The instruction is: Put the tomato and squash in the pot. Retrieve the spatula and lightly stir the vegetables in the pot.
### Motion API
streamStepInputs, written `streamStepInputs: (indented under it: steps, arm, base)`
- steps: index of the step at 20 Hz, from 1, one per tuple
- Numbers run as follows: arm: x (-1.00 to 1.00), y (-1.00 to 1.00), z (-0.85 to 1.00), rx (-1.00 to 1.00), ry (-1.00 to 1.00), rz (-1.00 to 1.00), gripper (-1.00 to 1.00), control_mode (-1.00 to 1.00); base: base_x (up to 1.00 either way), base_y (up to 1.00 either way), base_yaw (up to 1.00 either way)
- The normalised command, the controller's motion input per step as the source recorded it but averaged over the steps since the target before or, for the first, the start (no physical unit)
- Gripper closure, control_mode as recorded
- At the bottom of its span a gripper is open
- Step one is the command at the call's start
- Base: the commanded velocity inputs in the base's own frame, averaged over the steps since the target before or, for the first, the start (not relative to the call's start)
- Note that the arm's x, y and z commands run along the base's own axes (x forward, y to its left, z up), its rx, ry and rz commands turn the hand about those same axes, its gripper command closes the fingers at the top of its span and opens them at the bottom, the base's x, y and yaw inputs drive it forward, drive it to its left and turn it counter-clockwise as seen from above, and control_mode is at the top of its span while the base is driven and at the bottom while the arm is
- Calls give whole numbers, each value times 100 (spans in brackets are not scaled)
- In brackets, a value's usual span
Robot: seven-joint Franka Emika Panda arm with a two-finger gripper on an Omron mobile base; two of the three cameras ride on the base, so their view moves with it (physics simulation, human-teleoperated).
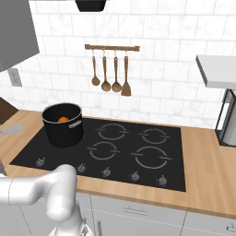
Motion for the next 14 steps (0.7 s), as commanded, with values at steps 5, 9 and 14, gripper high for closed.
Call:
streamStepInputs:
  steps: [5,9,14]
  arm:
    - [-12,-6,35,2,0,0,100,-100]
    - [-38,0,20,25,0,0,100,-100]
    - [-45,0,18,33,0,0,100,-100]
  base:
    - [0,0,0]
    - [0,0,0]
    - [0,0,0]
